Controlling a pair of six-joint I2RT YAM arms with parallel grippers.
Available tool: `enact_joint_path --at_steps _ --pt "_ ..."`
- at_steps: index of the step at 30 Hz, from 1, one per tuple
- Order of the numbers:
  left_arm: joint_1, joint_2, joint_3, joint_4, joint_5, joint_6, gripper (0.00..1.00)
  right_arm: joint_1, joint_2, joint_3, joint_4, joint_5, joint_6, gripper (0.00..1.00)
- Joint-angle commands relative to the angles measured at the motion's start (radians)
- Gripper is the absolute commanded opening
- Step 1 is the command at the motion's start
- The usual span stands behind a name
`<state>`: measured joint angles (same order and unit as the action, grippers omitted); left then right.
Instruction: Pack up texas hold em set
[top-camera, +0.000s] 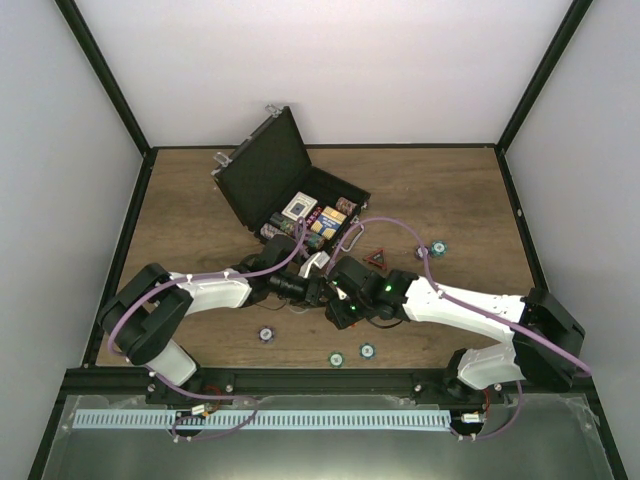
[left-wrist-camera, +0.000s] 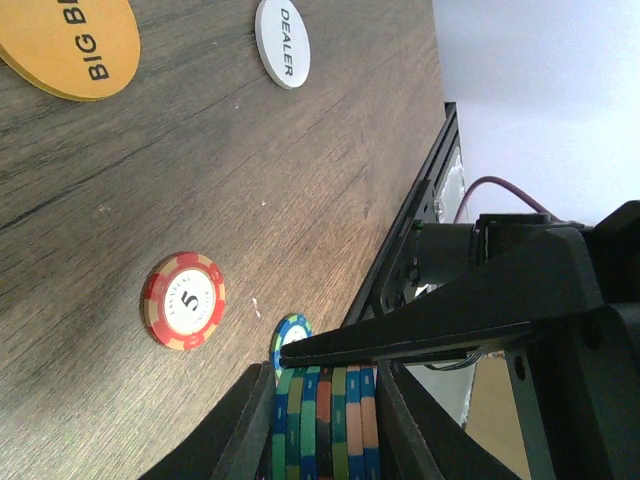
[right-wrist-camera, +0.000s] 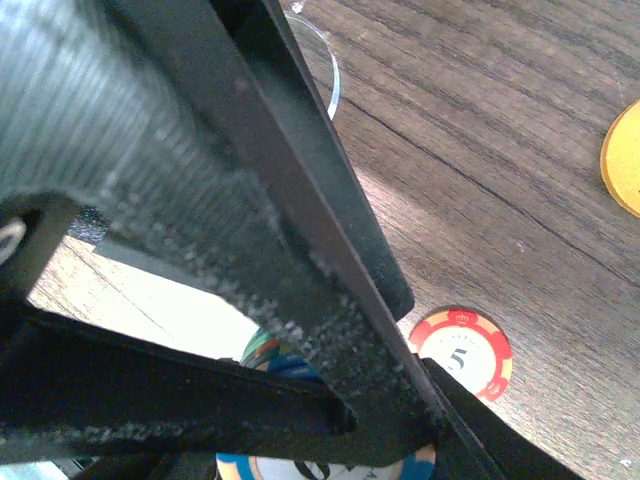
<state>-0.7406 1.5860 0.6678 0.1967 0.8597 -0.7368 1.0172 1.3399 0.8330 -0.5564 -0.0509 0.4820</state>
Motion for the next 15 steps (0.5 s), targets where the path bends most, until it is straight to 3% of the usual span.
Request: enact_joint_path --at_steps 1,7,15 --pt "-0.041 -0.006 0.004 -0.001 0.056 0.021 0.14 -0.020 -0.010 0.014 0.113 0.043 -0.004 0.40" --pt "-0.040 -0.031 0.018 0.013 0.004 0.006 0.13 -0.020 -0.053 -0.012 0.116 0.047 -0.008 0.66" --pt "0.011 -0.036 0.072 -0.069 -0.065 0.080 0.12 -0.021 -0.110 -0.019 0.102 0.057 -0.018 0.88"
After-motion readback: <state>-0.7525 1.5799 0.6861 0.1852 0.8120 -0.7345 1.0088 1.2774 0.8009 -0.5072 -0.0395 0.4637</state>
